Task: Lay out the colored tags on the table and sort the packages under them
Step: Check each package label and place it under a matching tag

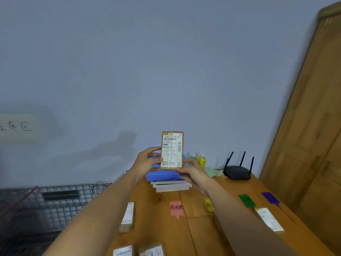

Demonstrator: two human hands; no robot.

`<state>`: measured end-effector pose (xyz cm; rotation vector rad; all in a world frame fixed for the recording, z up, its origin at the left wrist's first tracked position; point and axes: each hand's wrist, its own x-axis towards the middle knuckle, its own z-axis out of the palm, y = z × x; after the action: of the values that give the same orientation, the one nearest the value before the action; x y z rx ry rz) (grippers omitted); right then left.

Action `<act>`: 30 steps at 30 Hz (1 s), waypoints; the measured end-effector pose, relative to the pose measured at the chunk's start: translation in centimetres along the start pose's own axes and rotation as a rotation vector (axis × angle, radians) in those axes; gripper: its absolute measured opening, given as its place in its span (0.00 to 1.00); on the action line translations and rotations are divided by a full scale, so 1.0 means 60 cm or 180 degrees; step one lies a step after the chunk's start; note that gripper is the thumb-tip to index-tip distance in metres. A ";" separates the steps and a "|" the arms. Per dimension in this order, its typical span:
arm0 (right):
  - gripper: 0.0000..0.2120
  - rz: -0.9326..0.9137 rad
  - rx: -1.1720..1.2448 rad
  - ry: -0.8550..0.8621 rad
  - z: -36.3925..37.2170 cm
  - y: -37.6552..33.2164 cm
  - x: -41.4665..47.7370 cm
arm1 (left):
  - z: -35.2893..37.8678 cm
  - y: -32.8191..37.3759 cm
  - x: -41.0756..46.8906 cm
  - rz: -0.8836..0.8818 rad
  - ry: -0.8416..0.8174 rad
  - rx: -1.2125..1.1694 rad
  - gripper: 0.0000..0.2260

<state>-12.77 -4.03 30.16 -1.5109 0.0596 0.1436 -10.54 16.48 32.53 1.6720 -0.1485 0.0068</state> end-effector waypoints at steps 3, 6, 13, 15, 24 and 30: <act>0.21 -0.0104 -0.0181 -0.0070 -0.075 -0.011 -0.007 | 0.070 0.012 -0.010 -0.0005 0.0157 -0.0089 0.18; 0.20 -0.0156 -0.0296 -0.0093 -0.148 -0.019 -0.012 | 0.144 0.019 -0.017 0.0005 0.0252 -0.0166 0.18; 0.18 0.0033 -0.0236 -0.0178 -0.261 -0.010 -0.004 | 0.251 0.024 -0.007 -0.0181 0.0231 0.0019 0.17; 0.20 0.0075 -0.0270 -0.0163 -0.271 -0.001 0.003 | 0.261 0.016 -0.001 -0.0254 0.0238 0.0010 0.16; 0.18 0.0198 -0.1260 0.0114 -0.271 0.123 0.018 | 0.306 -0.142 0.002 -0.1064 0.0494 -0.0075 0.12; 0.26 0.0473 -0.1619 -0.0031 -0.257 0.269 0.049 | 0.324 -0.294 -0.009 -0.1510 0.0409 0.0000 0.13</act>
<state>-11.19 -18.40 12.89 -2.0135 0.1354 0.3022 -10.88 -0.97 12.93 1.6662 0.3463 -0.2422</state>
